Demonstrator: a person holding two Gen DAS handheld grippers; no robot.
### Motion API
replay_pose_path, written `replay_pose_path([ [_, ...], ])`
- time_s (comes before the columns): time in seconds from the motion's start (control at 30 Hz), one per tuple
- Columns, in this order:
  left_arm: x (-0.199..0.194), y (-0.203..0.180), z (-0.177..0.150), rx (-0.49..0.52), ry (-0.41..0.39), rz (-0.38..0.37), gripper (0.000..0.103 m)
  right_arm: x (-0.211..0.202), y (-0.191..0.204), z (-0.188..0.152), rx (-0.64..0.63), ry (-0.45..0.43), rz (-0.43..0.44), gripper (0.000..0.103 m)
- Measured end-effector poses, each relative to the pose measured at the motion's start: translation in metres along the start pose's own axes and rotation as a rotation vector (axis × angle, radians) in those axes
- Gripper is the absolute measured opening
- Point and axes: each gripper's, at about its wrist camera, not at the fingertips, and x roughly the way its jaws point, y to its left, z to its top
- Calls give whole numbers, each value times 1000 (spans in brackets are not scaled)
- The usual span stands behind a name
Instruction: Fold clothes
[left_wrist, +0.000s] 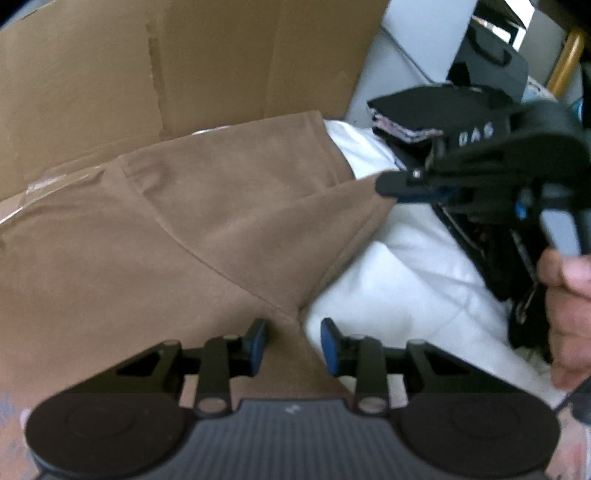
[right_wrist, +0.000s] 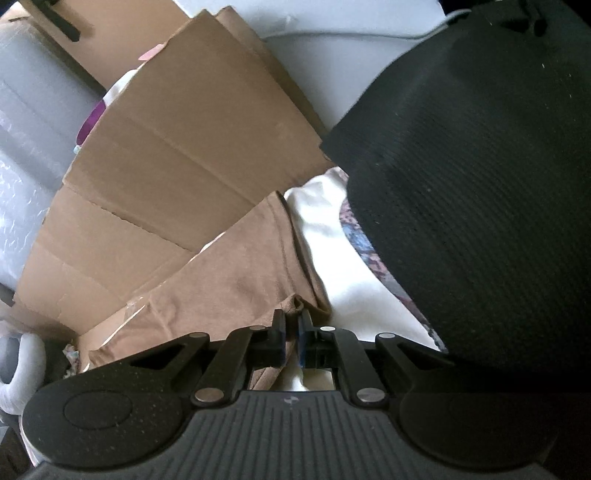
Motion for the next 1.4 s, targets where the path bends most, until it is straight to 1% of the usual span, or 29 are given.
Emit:
replay_pose_path([
  [0.03, 2, -1, -1, 3, -1, 12, 30, -1, 2, -1, -6, -3, 2, 4],
  [0.07, 3, -2, -2, 5, -2, 24, 23, -2, 4, -2, -13, -7, 4, 4],
  [0.1, 3, -2, -2, 0, -6, 19, 12, -3, 6, -3, -22, -11, 6, 4],
  [0.13, 3, -2, -2, -6, -10, 12, 10, -4, 7, -4, -33, -16, 7, 4],
  [0.2, -2, -1, -3, -4, -28, -7, 8, -7, 10, -5, -56, -25, 8, 4],
  [0.27, -7, -1, -3, 1, -46, -27, 7, -8, 11, -7, -82, -37, -4, 4],
  [0.37, -10, 0, -3, 5, -50, -53, 7, -3, 16, -7, -97, -52, -11, 4],
  [0.43, -8, 3, -2, -7, -49, -67, 7, -2, 7, 6, -77, -47, -4, 4],
  [0.53, -4, 3, -1, -10, -43, -73, 7, 3, 9, 16, -120, -33, 25, 4],
  [0.63, 6, 2, -2, -12, -16, -67, 10, 2, 13, 23, -138, -40, 20, 4],
  [0.67, 9, 1, -3, -12, -5, -65, 12, 5, 12, 26, -149, -27, 3, 5],
  [0.7, 8, 2, -2, -18, -7, -73, 17, 8, 11, 24, -156, -9, -23, 5],
  [0.73, 5, 4, -2, -24, -7, -88, 29, 8, 8, 22, -154, 5, -46, 6],
  [0.77, 2, 7, -1, -31, -15, -97, 35, 9, 5, 20, -152, 19, -69, 7],
  [0.8, -2, 9, 0, -38, -24, -106, 46, 7, 4, 18, -159, 26, -83, 8],
  [0.83, -6, 11, 1, -44, -32, -114, 50, 4, 5, 18, -176, 23, -84, 11],
  [0.93, -17, 19, 3, -64, -58, -140, 50, -6, 9, 20, -214, 4, -81, 25],
  [1.0, -23, 25, 8, -79, -79, -143, 50, -13, 13, 25, -233, -25, -78, 27],
  [1.07, -27, 31, 13, -95, -100, -138, 49, -18, 19, 31, -254, -56, -73, 37],
  [1.17, -29, 41, 21, -119, -117, -110, 46, -11, 25, 40, -295, -64, -57, 37],
  [1.23, -27, 48, 23, -141, -118, -86, 38, -1, 31, 49, -329, -51, -50, 37],
  [1.3, -25, 55, 26, -166, -117, -58, 34, 11, 36, 54, -366, -41, -48, 37],
  [1.4, -27, 66, 26, -190, -124, -31, 33, 28, 43, 63, -407, -15, -39, 37],
])
